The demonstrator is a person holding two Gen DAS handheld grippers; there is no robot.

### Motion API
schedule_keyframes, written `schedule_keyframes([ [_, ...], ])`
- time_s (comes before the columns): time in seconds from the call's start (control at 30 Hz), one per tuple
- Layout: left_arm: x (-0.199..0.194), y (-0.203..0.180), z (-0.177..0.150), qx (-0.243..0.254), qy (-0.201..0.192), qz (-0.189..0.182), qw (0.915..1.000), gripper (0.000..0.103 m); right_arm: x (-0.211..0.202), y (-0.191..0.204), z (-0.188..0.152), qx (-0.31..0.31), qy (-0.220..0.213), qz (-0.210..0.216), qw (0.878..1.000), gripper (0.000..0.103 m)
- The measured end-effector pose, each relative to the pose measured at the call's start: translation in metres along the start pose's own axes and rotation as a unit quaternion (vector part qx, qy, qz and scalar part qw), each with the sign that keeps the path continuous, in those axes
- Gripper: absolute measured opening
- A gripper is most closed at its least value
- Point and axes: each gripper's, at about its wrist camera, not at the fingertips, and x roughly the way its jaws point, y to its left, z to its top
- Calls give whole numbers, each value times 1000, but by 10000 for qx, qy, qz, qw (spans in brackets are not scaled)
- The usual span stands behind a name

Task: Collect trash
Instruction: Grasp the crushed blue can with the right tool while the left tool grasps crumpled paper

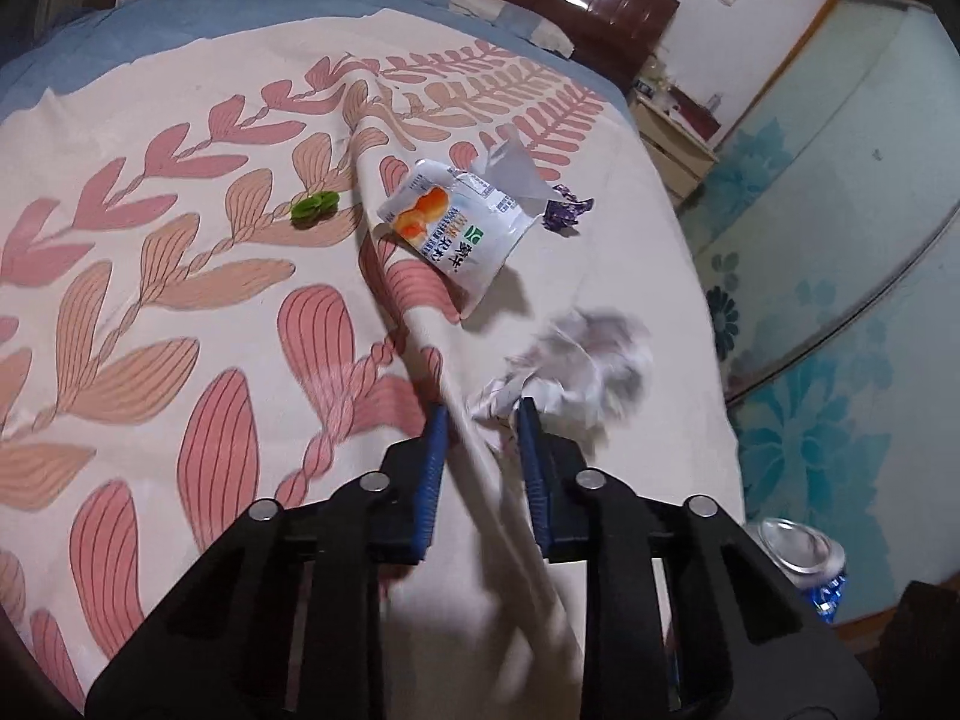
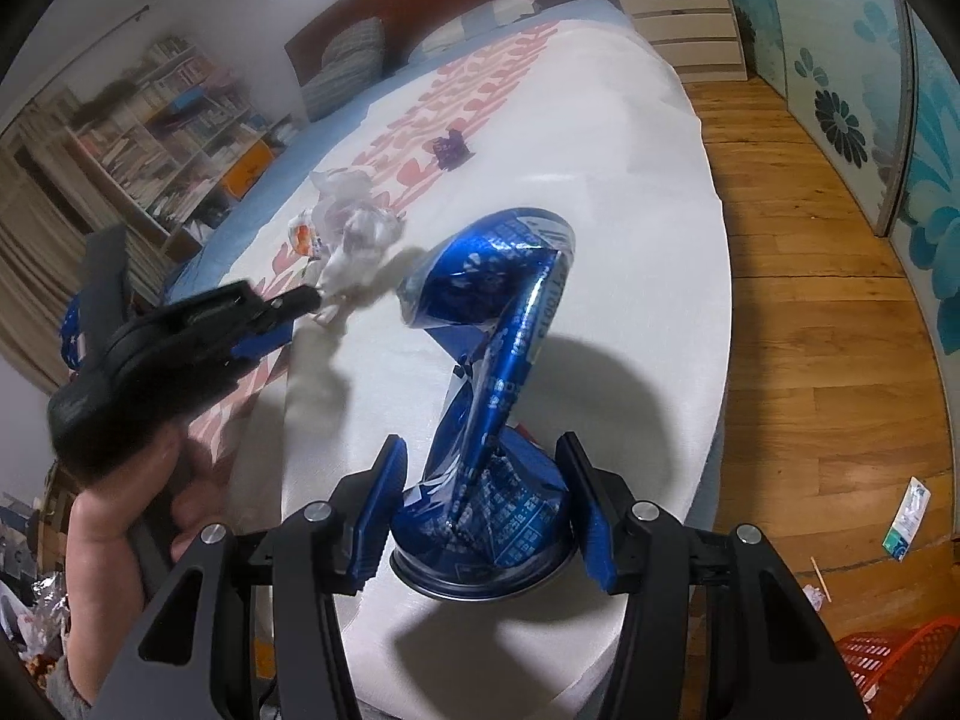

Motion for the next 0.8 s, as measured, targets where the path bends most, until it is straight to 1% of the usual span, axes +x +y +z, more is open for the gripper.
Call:
schedule_keyframes([
  [0.13,-7,-4,-4,191,-75,-32,9998,22,-1,-2,0,35,-13,-8,10000,52],
  [0.2,-9,-9,-5,292,-73,-31,9995,15,-1,-2,0,26,-14,-12,10000,52],
  [0.27,-11,-10,-5,325,-103,-32,9994,12,-1,-2,-1,39,-17,-11,10000,52],
  [0.33,-12,-14,-5,426,-154,-89,9989,12,-1,-2,-1,43,-14,-6,10000,52],
  [0.4,-15,-17,-6,542,-256,-58,9982,12,0,-2,0,48,-11,-1,10000,52],
  [0.43,-15,-20,-5,619,-308,-69,9976,13,0,-2,-1,54,-9,0,10000,52],
  [0.5,-18,-25,-3,758,-427,-40,9962,32,0,-1,0,60,-5,5,10000,52],
  [0.53,-19,-28,-2,823,-562,-36,9950,60,1,-2,0,60,-3,9,10000,52],
  [0.57,-21,-29,-1,845,-673,-79,9941,74,1,-2,0,62,-2,12,10000,52],
  [0.6,-23,-31,1,865,-821,-124,9928,76,1,-1,0,60,2,14,10000,52],
  [0.63,-21,-34,5,912,-879,-133,9919,78,1,-2,0,61,9,21,10000,52],
  [0.67,-17,-37,8,955,-856,-134,9916,80,1,-2,0,62,10,28,10000,52],
  [0.73,-3,-41,15,1008,-697,-140,9924,80,3,-2,0,58,26,39,10000,52],
  [0.8,16,-45,21,954,-410,-175,9944,80,4,-2,0,49,55,64,10000,52],
])
